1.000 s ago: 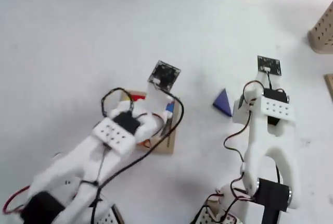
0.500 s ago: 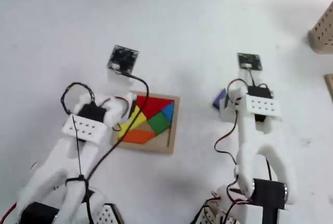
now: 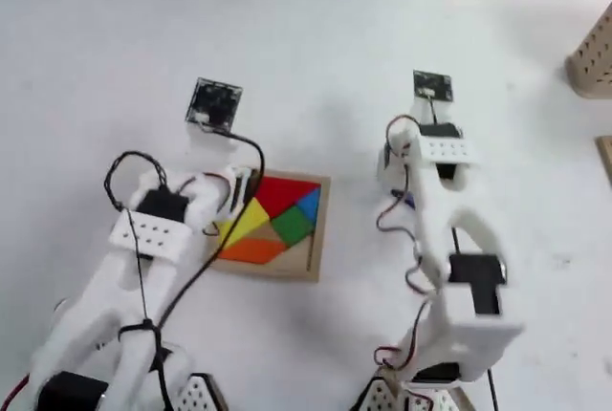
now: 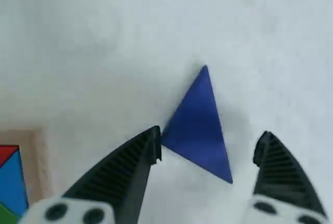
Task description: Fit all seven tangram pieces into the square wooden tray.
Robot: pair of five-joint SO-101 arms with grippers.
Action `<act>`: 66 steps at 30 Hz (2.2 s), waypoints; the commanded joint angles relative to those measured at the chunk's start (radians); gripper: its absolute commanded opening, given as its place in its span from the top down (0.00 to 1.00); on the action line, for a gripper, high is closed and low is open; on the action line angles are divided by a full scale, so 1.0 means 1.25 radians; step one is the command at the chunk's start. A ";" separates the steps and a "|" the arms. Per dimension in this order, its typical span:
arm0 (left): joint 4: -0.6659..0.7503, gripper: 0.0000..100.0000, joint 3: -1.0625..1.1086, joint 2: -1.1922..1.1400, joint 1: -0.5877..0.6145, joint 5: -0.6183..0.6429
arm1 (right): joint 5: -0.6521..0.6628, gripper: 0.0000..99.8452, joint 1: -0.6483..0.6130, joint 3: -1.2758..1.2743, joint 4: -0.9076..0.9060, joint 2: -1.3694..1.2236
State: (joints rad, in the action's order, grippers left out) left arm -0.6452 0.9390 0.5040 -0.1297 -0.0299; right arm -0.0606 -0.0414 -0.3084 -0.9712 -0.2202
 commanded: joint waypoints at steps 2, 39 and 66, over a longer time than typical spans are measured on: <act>0.018 0.80 -0.010 0.029 0.014 0.006 | -0.004 0.72 -0.008 0.147 -0.064 -0.094; 0.018 0.80 -0.005 0.030 0.015 0.005 | 0.128 0.88 -0.056 0.328 -0.352 -0.084; 0.020 0.80 0.002 0.023 0.015 0.004 | 0.333 0.75 -0.066 0.069 -0.147 -0.047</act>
State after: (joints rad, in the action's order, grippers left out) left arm -0.6452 0.9513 0.5040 -0.1204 -0.0299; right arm 0.3307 -0.1550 -0.2271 -1.1722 -0.2862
